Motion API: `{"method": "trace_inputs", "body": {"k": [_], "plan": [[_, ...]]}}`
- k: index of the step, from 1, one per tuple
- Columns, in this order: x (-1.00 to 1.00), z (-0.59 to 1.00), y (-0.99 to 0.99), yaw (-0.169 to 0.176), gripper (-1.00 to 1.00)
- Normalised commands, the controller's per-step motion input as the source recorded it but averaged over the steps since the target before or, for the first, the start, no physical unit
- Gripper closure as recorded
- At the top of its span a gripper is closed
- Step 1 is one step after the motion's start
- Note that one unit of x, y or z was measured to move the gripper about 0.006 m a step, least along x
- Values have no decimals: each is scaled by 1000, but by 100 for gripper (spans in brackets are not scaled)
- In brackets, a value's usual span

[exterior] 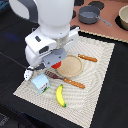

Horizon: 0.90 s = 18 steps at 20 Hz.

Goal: Interact with the objects in diverse but meaningful ways.

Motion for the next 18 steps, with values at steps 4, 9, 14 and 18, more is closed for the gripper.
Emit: {"method": "trace_inputs", "body": {"k": [4,9,14,18], "plan": [[-931,160,239,-44,100],[-999,5,331,-3,100],[-903,-133,330,0,100],[-839,-308,276,0,100]]}}
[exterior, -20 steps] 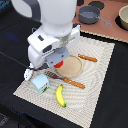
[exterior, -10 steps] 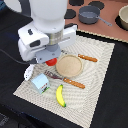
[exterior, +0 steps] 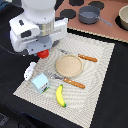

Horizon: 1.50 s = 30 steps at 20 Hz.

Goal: Interact with the objects in diverse but meaningful ways.

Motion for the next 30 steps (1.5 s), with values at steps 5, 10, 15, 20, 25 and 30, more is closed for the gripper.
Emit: {"method": "trace_inputs", "body": {"k": [5,10,15,20,25,30], "plan": [[-820,-427,191,0,100],[-648,-490,97,0,100],[-378,-246,78,0,100],[-196,-37,23,-6,-100],[-126,0,11,-3,-100],[-80,80,2,-1,-100]]}}
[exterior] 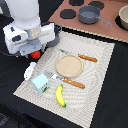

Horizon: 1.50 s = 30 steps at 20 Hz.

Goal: Interact with the objects in diverse but meaningful ways.

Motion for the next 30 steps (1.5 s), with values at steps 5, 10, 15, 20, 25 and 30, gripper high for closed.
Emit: {"method": "trace_inputs", "body": {"k": [5,10,15,20,25,30], "plan": [[532,916,-246,-34,-100],[904,905,-380,-19,-100],[954,641,-424,-9,-100],[961,441,-421,-3,-100],[903,363,-462,-29,-100],[830,411,-567,-69,-100]]}}
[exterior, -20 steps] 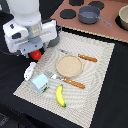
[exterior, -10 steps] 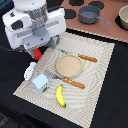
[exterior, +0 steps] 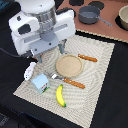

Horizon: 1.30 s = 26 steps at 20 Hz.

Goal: Interact with the objects in diverse but meaningful ways.

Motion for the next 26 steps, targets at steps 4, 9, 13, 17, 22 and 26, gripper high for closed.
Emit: {"method": "trace_inputs", "body": {"k": [4,9,13,17,22,26], "plan": [[832,420,-566,-66,-100],[843,371,-532,-38,-100],[852,266,-480,-7,-100],[842,136,-459,0,-100],[829,18,-464,0,-100],[766,-15,-550,0,-100]]}}
